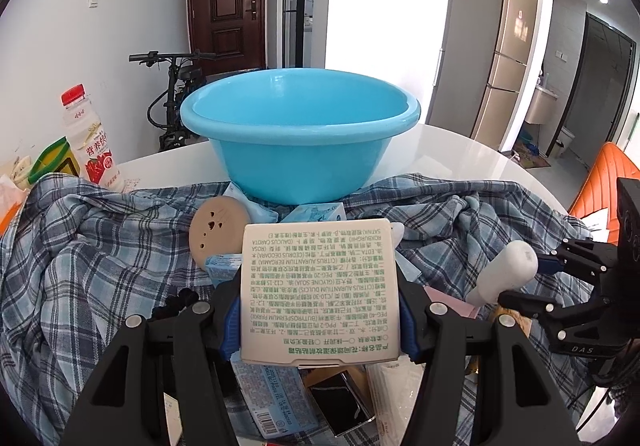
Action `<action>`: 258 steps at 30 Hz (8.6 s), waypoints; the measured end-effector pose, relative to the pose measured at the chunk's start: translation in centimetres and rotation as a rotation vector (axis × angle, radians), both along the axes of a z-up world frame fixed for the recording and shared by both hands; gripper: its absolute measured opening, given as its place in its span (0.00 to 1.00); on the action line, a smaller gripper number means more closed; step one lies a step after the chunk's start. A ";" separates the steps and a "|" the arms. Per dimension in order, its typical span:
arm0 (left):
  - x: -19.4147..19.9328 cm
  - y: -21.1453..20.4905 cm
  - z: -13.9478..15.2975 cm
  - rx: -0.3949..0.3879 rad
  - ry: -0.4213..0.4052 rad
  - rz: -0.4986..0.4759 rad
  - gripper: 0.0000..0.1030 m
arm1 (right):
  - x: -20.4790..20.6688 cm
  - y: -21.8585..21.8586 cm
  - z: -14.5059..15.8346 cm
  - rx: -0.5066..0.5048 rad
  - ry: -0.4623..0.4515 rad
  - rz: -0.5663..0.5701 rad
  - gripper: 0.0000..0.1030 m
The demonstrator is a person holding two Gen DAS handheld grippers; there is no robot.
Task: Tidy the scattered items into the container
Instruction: 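Lift the white bottle with the right tool while the left tool holds the box, then carry the bottle and the box over the blue basin with both tools, then lower the white box into the basin and open the left tool while the right tool holds the bottle, then lower the white bottle into the basin and open the right tool, then withdraw both open tools from the basin back over the shirt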
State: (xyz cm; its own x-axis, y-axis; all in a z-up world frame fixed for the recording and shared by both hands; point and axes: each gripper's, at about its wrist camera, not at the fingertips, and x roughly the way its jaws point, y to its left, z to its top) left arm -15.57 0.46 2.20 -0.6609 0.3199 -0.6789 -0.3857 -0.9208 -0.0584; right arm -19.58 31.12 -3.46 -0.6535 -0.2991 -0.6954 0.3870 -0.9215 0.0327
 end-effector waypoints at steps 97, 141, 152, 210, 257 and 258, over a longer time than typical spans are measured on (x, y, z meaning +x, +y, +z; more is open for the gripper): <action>-17.0 2.2 12.1 -0.001 0.125 0.158 0.61 | -21.6 1.5 17.4 -0.373 0.194 -0.162 0.37; -31.8 1.6 2.4 0.043 -0.070 0.188 0.61 | -34.0 -1.1 9.9 -0.328 -0.059 -0.136 0.37; -31.5 2.0 2.0 0.071 -0.110 0.180 0.61 | -35.8 1.1 7.3 -0.474 -0.208 -0.138 0.37; -32.0 2.5 1.9 0.043 -0.159 0.184 0.78 | -36.3 1.0 5.9 -0.418 -0.274 -0.172 0.38; -27.7 1.1 7.6 -0.004 0.109 0.274 0.83 | -32.0 0.9 12.6 -0.435 -0.036 -0.192 0.73; -27.4 1.1 8.0 -0.004 0.120 0.274 0.83 | -31.5 0.9 13.0 -0.441 -0.022 -0.183 0.74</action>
State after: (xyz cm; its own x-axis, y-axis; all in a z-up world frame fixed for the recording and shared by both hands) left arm -42.93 1.55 10.18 -0.7976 0.1165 -0.5918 -0.1270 -0.9916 -0.0240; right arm -51.12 31.98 9.59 -0.7094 -0.4504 -0.5422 0.2145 -0.8707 0.4426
